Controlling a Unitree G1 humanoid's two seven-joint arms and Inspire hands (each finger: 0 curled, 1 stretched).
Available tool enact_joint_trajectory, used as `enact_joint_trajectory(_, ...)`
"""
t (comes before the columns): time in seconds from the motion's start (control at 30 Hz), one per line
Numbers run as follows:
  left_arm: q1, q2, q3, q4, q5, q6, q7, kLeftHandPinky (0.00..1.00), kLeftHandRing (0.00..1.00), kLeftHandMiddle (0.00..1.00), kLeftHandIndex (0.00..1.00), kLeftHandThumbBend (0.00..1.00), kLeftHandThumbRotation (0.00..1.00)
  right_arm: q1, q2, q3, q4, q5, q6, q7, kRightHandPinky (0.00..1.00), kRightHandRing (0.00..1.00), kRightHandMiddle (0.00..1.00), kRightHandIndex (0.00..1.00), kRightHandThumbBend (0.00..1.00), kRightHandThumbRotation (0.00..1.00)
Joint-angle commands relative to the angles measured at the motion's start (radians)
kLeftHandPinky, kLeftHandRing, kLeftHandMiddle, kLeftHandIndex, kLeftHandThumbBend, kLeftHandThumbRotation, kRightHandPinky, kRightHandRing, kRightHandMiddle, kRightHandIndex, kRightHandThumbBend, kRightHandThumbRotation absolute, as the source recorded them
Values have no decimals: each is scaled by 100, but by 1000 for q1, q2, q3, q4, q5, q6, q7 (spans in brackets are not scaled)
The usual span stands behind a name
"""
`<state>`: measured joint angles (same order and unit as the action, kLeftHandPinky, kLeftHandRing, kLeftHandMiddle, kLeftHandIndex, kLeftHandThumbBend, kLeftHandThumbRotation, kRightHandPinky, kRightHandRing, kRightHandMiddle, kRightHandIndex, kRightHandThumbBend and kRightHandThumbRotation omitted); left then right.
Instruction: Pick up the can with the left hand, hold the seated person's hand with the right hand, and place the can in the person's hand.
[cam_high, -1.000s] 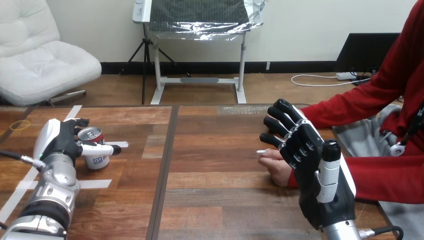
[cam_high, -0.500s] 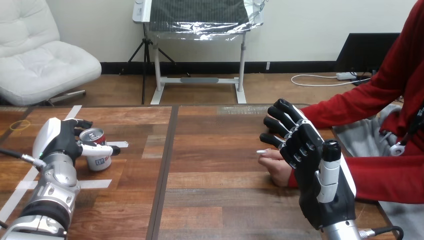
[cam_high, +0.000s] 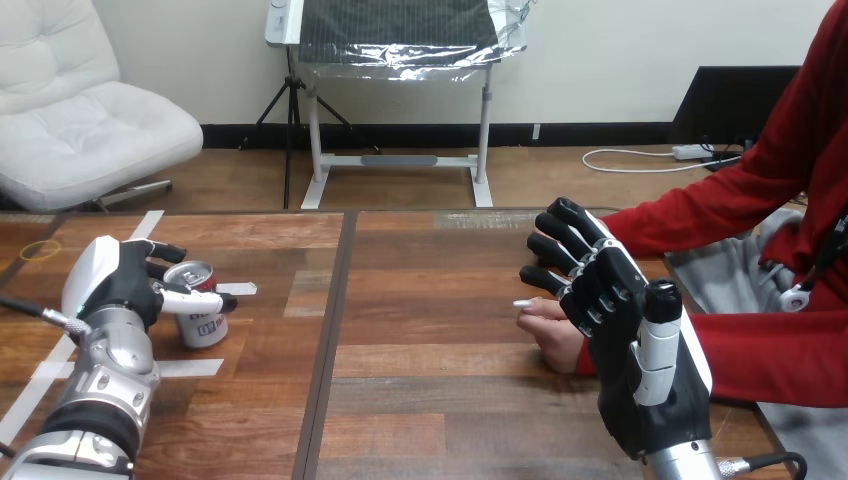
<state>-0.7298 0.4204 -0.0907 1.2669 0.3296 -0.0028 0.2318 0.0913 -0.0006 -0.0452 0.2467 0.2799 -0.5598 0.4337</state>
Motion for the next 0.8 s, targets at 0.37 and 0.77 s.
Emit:
enact_joint_trajectory(0.37, -69, 21, -23, -22, 15, -9, 17, 51, 60, 66, 65, 83, 0, -39, 11, -1, -24, 16, -27, 1, 80, 88, 89, 88, 89, 100)
enact_joint_trajectory(0.77, -70, 24, -21, -21, 11, -8, 7, 50, 59, 64, 64, 82, 0, -42, 13, -2, -21, 16, -34, 1, 81, 88, 89, 88, 89, 100)
